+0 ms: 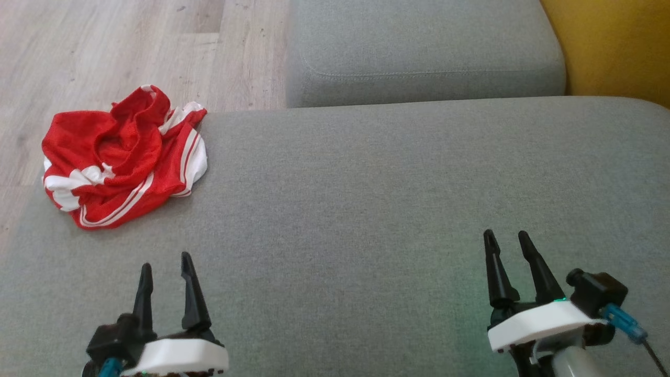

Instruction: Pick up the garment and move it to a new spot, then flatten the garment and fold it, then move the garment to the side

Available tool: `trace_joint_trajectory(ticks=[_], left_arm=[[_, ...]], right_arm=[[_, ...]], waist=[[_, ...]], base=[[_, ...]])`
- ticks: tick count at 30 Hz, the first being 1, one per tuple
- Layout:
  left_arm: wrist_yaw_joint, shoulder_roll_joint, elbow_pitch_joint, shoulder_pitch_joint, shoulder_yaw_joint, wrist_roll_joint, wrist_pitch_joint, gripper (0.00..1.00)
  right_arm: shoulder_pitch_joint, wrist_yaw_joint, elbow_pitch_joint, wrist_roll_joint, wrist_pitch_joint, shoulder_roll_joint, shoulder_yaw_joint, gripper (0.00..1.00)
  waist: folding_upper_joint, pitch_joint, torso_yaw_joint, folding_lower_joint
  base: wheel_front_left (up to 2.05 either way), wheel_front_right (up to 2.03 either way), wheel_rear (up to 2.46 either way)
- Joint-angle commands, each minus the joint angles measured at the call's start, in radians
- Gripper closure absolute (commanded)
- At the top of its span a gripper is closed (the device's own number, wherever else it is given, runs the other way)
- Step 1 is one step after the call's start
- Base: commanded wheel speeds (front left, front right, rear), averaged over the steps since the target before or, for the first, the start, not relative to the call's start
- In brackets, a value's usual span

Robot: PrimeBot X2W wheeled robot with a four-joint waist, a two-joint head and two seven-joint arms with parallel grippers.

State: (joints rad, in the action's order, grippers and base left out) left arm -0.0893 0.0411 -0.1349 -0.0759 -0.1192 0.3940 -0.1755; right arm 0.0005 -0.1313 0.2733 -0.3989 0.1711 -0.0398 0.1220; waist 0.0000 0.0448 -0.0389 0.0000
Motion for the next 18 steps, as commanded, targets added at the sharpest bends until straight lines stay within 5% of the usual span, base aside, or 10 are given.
trace_joint_trajectory(ticks=[1, 18], left_arm=[[-0.008, 0.008, 0.044, 0.027, 0.016, -0.042, -0.017, 0.00], [-0.003, 0.009, 0.027, 0.008, -0.008, -0.255, -0.067, 0.00]], right_arm=[[-0.031, 0.000, -0.024, 0.043, 0.022, -0.009, 0.020, 0.00], [-0.039, 0.001, 0.082, 0.241, 0.072, -0.010, -0.008, 0.00]], waist=[[0.0000, 0.003, -0.002, 0.0000], [0.0000, 0.009, 0.000, 0.0000]], base=[[0.00, 0.00, 0.00], [0.00, 0.00, 0.00]])
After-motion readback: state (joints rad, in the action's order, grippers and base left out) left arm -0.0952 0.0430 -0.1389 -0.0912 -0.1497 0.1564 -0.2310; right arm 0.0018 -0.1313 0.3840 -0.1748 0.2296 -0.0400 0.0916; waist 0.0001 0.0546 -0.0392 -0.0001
